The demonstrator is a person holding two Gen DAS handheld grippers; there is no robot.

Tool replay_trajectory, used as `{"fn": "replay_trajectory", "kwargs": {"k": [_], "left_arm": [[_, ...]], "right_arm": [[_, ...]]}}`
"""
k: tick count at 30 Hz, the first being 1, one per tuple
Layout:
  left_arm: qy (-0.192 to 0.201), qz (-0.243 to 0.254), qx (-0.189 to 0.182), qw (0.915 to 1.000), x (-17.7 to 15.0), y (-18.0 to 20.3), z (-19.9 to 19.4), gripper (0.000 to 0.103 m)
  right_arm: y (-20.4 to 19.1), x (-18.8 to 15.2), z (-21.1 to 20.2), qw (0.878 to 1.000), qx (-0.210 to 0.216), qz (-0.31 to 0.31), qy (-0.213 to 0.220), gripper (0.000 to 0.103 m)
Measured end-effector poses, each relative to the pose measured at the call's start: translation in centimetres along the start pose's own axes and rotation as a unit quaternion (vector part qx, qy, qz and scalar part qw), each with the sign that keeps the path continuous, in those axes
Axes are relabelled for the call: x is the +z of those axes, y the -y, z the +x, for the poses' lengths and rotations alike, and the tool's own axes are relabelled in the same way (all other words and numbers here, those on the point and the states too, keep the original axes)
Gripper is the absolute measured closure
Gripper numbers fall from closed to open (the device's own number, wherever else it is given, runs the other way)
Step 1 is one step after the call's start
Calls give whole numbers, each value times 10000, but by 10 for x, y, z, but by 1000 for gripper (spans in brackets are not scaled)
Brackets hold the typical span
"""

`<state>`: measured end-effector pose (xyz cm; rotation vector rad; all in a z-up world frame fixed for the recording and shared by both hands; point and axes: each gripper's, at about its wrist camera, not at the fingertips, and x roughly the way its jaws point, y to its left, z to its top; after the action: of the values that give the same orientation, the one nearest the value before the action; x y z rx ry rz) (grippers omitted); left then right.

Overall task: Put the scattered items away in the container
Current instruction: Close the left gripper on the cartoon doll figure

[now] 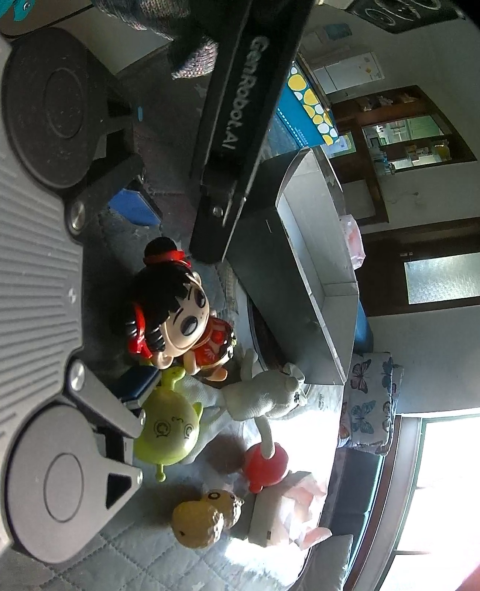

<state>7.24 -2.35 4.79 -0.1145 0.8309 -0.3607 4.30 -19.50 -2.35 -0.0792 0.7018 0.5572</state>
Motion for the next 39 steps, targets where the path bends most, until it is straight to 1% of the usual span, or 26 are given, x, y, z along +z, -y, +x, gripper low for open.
{"fn": "replay_trajectory", "kwargs": {"k": [2,4,7,9,13,17,21,30,39], "left_arm": [[-68,-18,-248,9997,3,1,2,62],[-145,-49,-389,9991,6,1,7,62],[-285,-68,-433,9986,11,1,16,62],[-389,-99,-446,9982,13,0,22,62],[-549,-298,-608,9962,16,-8,31,60],[-644,-408,-634,9951,19,-13,35,59],[-692,-279,-576,9955,22,-11,38,57],[-725,-49,-453,9963,24,-2,43,56],[-786,-492,-619,9938,23,-16,43,56]], "right_arm": [[1,0,2,10000,23,26,-26,21],[3,0,4,10000,35,33,-28,23],[5,1,5,9999,82,56,-31,26],[5,2,6,9999,109,50,-32,27],[5,3,8,9999,132,39,-47,27],[5,3,9,9999,125,31,-49,27],[4,3,11,9999,98,-25,-42,27],[2,4,12,10000,61,-23,-64,27],[2,5,8,9999,125,34,-38,27]]}}
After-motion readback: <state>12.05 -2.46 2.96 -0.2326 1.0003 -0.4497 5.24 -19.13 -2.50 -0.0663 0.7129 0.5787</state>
